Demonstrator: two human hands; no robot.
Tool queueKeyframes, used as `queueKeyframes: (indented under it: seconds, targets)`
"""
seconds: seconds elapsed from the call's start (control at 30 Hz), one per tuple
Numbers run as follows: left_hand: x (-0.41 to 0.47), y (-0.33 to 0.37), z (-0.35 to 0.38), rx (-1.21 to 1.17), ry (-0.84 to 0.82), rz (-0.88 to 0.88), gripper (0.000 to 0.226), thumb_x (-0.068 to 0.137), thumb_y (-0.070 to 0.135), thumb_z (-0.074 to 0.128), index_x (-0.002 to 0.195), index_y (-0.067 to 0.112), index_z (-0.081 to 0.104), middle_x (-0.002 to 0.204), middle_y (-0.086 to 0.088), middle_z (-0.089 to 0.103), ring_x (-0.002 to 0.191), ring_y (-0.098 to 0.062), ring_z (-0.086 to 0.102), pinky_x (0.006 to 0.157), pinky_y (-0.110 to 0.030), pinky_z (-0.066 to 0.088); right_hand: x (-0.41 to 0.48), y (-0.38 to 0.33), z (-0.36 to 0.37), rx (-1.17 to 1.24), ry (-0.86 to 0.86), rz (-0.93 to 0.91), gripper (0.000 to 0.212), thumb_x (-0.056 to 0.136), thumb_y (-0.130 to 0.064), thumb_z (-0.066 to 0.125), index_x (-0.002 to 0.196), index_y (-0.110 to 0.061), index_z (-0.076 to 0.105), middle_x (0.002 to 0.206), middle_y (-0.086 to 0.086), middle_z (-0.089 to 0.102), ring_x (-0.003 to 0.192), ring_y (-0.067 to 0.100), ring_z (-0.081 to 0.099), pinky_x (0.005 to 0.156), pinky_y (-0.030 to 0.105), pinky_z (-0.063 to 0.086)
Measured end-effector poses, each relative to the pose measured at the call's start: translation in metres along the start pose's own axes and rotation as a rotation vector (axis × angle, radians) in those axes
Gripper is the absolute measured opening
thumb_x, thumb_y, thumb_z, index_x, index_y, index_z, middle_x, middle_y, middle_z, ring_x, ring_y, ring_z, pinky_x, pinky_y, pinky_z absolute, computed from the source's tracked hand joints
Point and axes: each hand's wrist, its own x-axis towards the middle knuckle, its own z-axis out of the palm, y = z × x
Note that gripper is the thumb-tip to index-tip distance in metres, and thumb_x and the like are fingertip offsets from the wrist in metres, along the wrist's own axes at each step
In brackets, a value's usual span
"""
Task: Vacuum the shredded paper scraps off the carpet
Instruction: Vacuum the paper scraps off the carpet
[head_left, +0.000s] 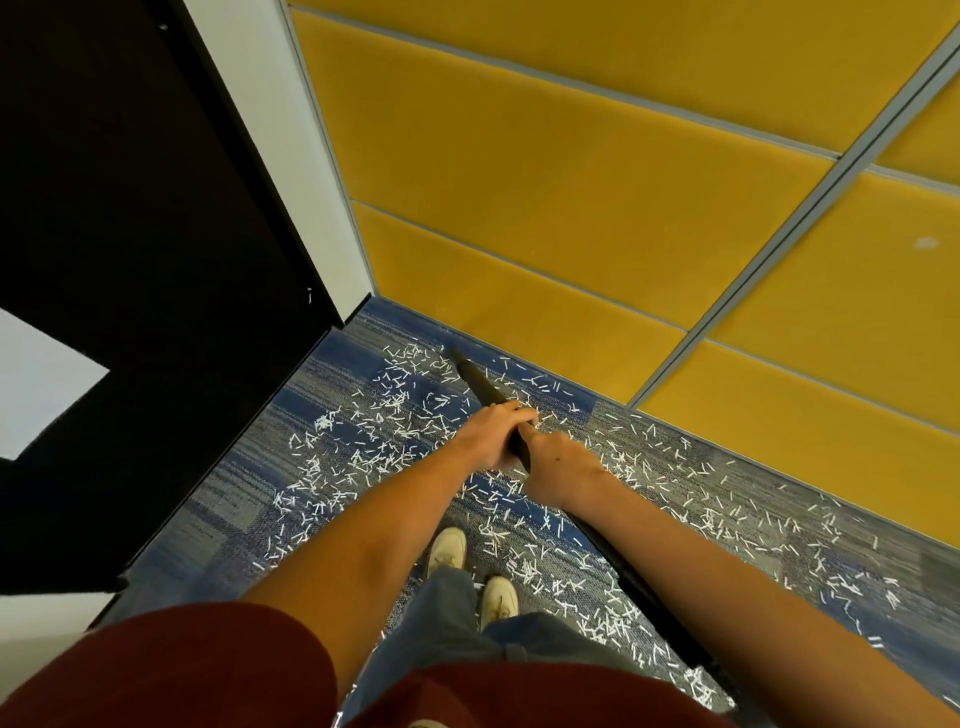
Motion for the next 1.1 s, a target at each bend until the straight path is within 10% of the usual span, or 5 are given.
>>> queueKeyframes:
  seconds: [1.1]
  targets:
    - [-0.011, -0.061, -0.04, -0.041, 0.073, -0.199, 0.056, 0.088, 0.005, 0.059, 0.141, 0.011, 0.041, 0.15, -0.014, 0.031, 0.136, -0.03, 0.032, 0.111, -0.038, 0.029, 0.05, -0.058, -0.021, -0.035, -0.03, -0.118, 0.062, 0.086, -0.002, 0.053, 0.142, -0.013, 0.028, 0.114, 0.014, 0.054, 0.099, 0.032, 0.061, 0.083, 0.04, 0.056]
